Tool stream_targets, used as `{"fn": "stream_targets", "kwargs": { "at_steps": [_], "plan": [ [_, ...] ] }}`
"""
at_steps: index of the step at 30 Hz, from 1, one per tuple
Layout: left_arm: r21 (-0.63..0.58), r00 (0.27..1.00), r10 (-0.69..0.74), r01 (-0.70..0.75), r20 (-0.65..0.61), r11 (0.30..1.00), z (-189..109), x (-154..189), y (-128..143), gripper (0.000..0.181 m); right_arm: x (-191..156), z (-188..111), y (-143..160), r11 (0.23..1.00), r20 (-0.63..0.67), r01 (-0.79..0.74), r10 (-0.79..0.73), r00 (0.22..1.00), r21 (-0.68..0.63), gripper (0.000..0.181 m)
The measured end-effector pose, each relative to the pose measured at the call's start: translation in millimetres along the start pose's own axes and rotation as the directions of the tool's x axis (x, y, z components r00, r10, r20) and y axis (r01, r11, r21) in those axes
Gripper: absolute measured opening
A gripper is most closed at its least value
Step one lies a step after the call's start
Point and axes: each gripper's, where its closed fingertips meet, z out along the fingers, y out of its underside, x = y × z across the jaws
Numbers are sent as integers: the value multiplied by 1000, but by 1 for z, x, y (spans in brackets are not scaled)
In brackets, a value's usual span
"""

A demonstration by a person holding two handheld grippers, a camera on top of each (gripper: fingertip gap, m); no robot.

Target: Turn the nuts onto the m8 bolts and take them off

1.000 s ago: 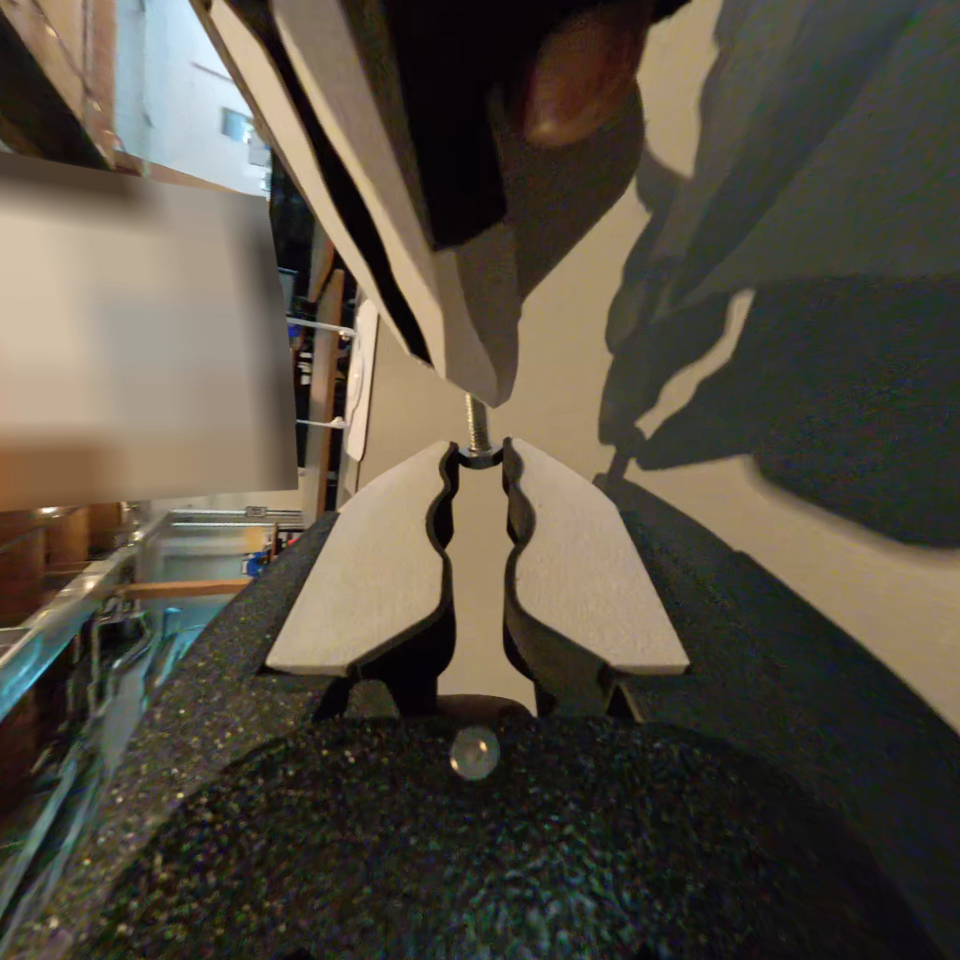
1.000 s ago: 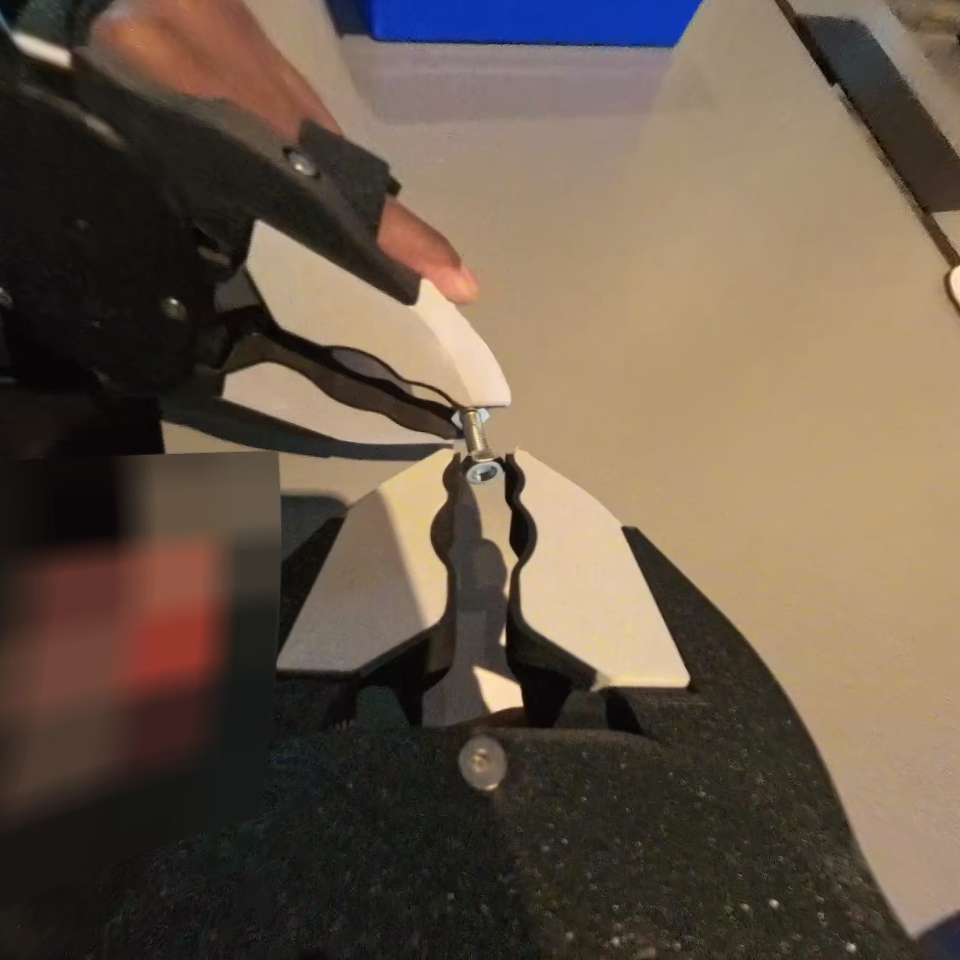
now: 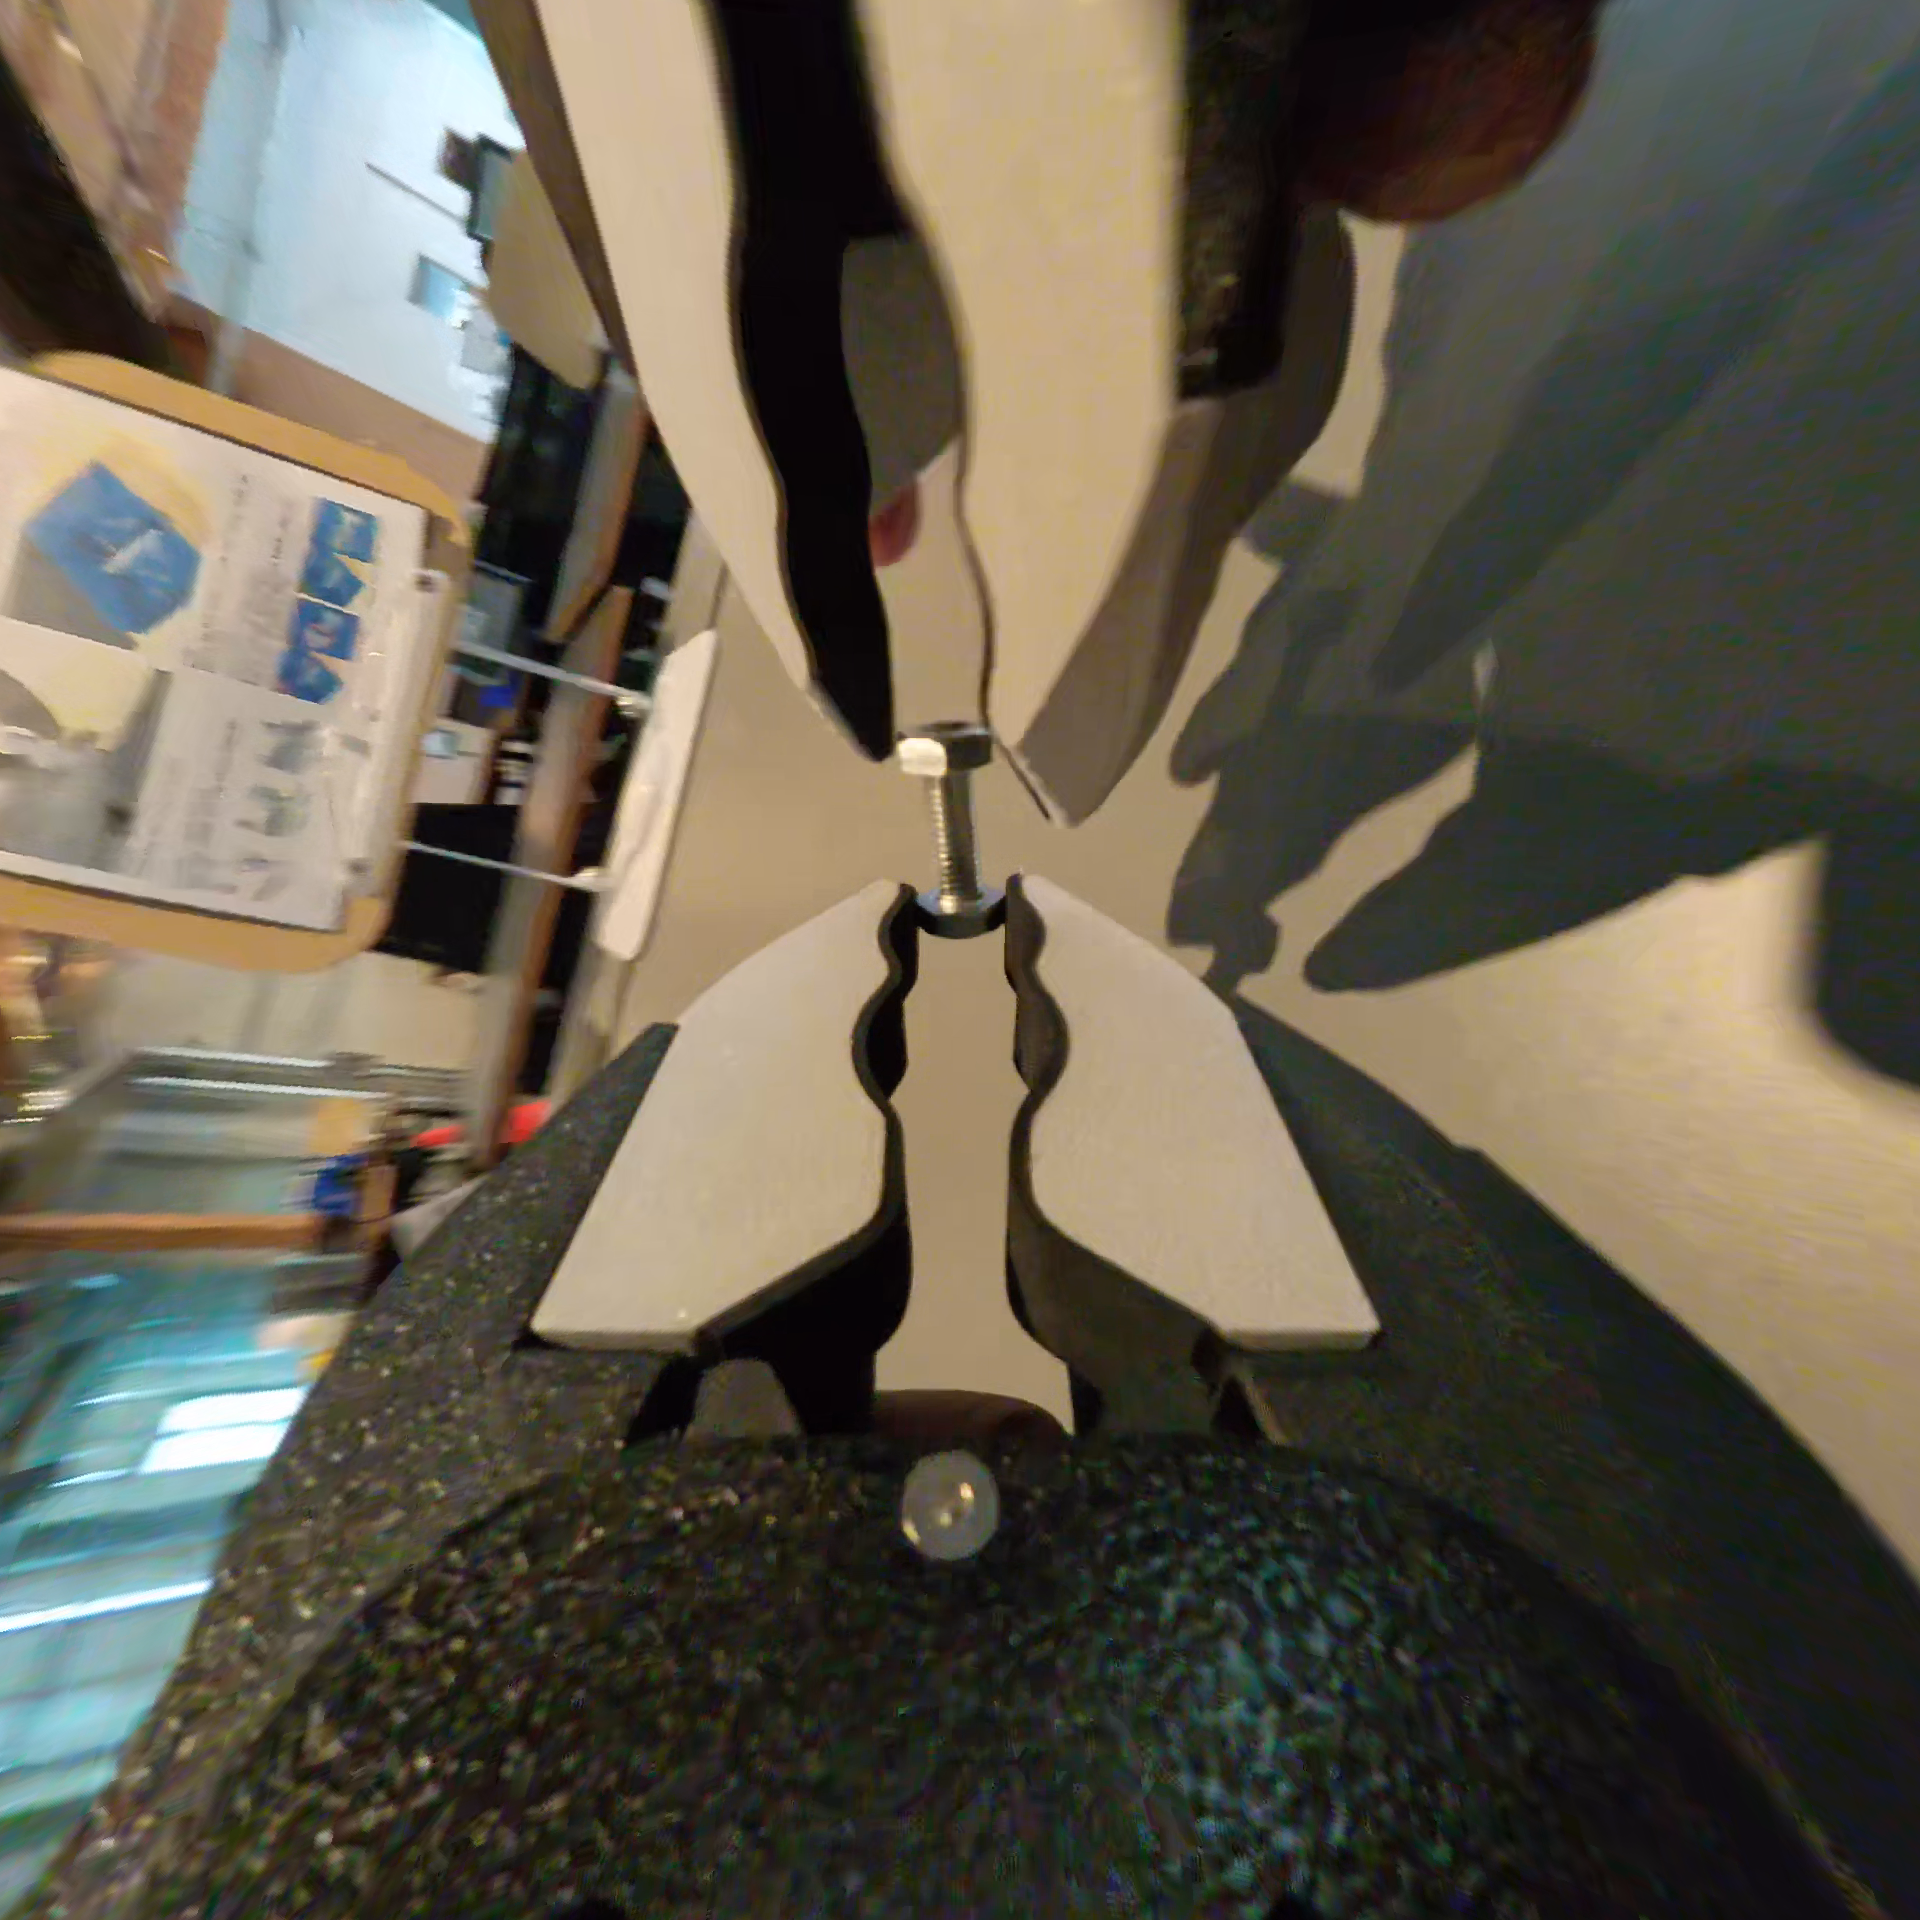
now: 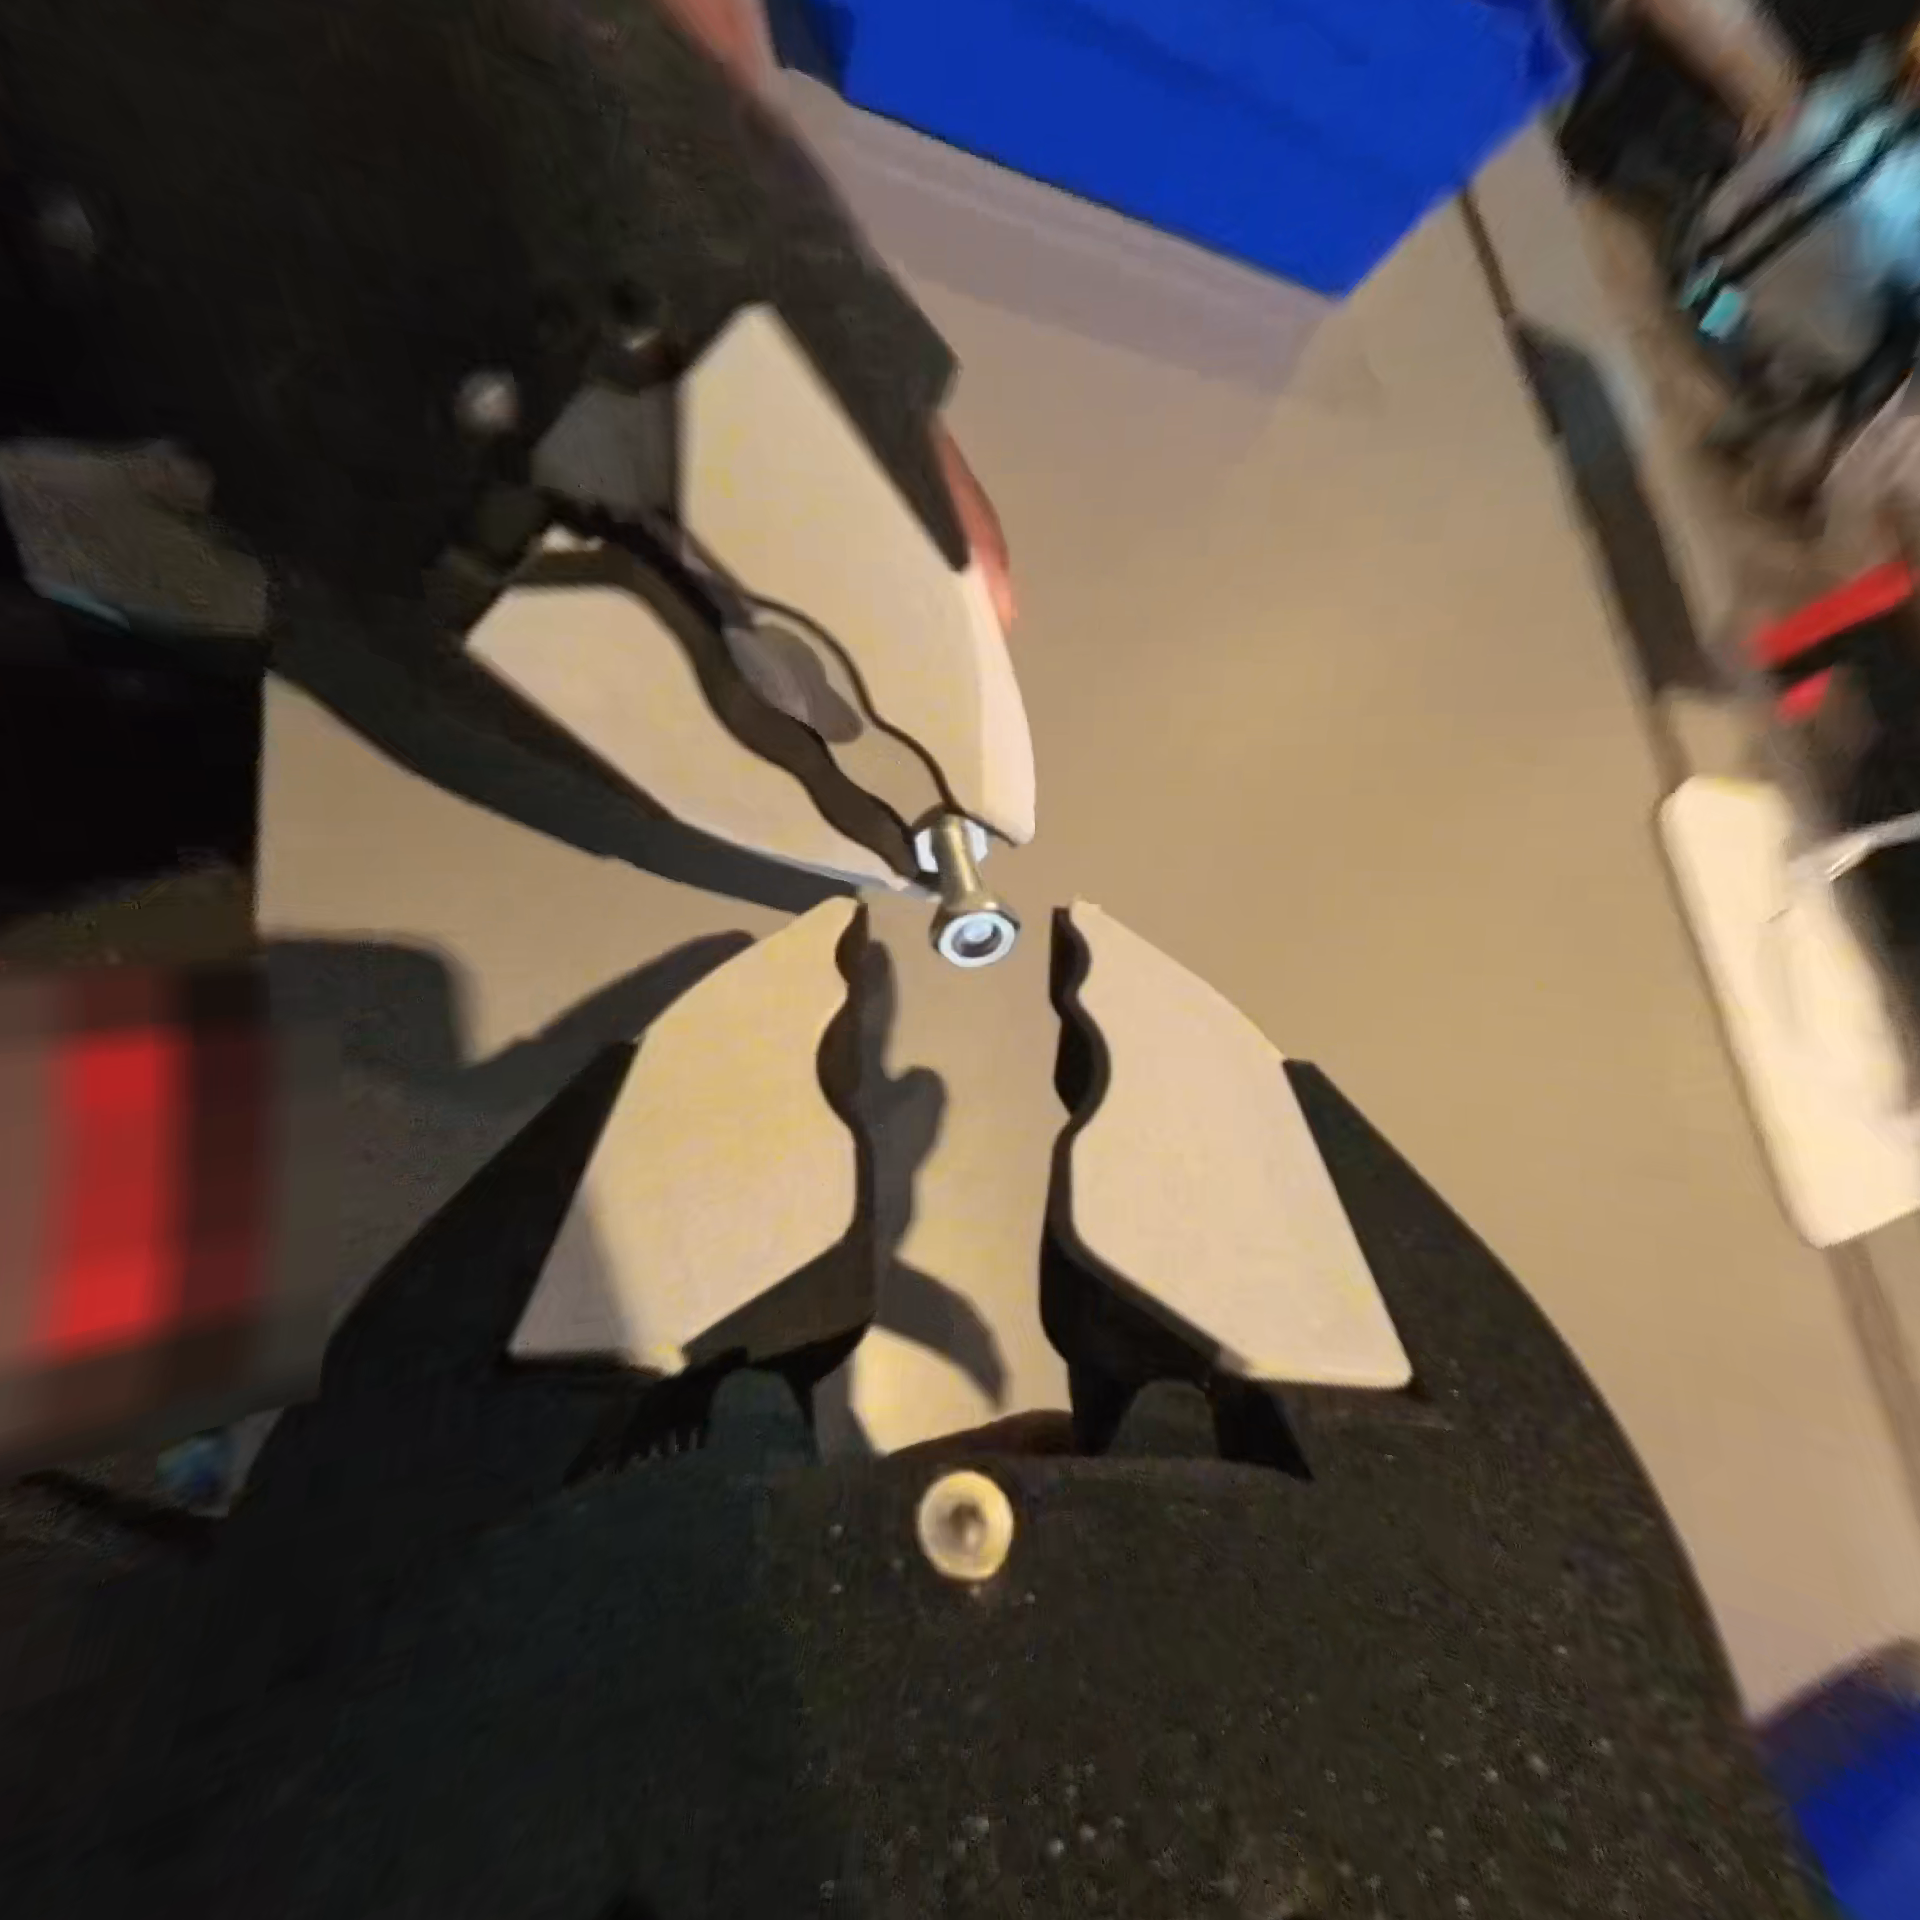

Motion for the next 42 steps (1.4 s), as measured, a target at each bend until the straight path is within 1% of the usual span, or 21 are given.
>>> {"fn": "stream_targets", "kwargs": {
  "at_steps": [1, 3, 4, 5, 8, 11, 14, 16, 18, 20, 22, 23, 24, 25, 26, 27, 29, 31, 34, 37, 42],
  "plan": [
    [23, 998, -55, 56, -43, 998, -2, 2, -1, 16, 0, -3, -3, 993, -29, 115, -114, 993, 19, 36],
    [60, 985, -134, 142, -110, 988, -5, 5, -5, 16, -2, -8, -6, 939, -92, 341, -337, 937, 31, 37],
    [72, 977, -161, 172, -139, 983, -7, 6, -6, 16, -3, -9, -5, 911, -105, 412, -408, 907, 22, 38],
    [80, 971, -178, 193, -161, 978, -9, 7, -6, 16, -3, -10, -3, 896, -116, 444, -440, 890, 9, 38],
    [96, 952, -211, 237, -222, 967, -13, 11, -10, 15, 2, -11, -3, 893, -137, 449, -444, 886, 9, 32],
    [97, 943, -216, 247, -253, 964, -14, 15, -11, 15, -6, -14, -6, 875, -110, 481, -474, 873, 51, 28],
    [88, 943, -202, 232, -266, 969, -15, 18, -10, 15, -11, -14, -6, 871, -88, 489, -483, 871, 58, 21],
    [70, 953, -176, 199, -248, 977, -13, 18, -8, 15, -13, -12, -5, 873, -82, 484, -480, 874, 51, 15],
    [43, 967, -131, 144, -221, 989, -11, 19, -4, 16, -13, -9, -3, 891, -65, 453, -450, 891, 33, 14],
    [16, 985, -61, 64, -163, 998, -7, 17, 0, 16, -11, -4, 2, 937, -34, 348, -348, 937, -2, 14],
    [-17, 997, 36, -37, -64, 999, -3, 9, 4, 16, -5, 0, 6, 983, -22, 184, -184, 983, -29, 14],
    [-41, 996, 88, -89, -6, 995, -1, 3, 7, 16, -1, 3, 8, 997, -24, 69, -70, 997, -43, 14],
    [-77, 989, 143, -139, 41, 987, 1, -1, 10, 16, 2, 6, 8, 998, -22, -52, 51, 998, -40, 14],
    [-104, 981, 184, -176, 67, 979, 3, -3, 13, 16, 3, 8, 7, 990, -12, -138, 137, 990, -28, 14],
    [-109, 978, 194, -186, 76, 977, 4, -3, 13, 16, 4, 9, 8, 986, -6, -167, 167, 986, -25, 14],
    [-100, 982, 179, -172, 66, 980, 5, -1, 13, 16, 4, 10, 9, 989, -7, -146, 146, 989, -30, 15],
    [-70, 992, 118, -115, 40, 991, 5, 0, 11, 16, 7, 7, 10, 998, -25, -51, 51, 998, -27, 26],
    [-34, 999, 33, -33, -6, 999, 3, 2, 9, 16, 9, 0, 7, 995, -55, 102, -102, 993, -1, 34],
    [33, 992, -90, 93, -84, 995, -3, 4, 2, 16, 5, -8, 3, 944, -89, 329, -325, 941, 25, 38],
    [65, 982, -137, 147, -133, 987, -8, 5, -2, 16, 0, -11, 0, 915, -92, 400, -394, 914, 55, 37],
    [73, 974, -127, 143, -188, 987, -11, 14, -7, 16, -7, -14, -4, 881, -90, 464, -456, 885, 95, 30]
  ]
}}
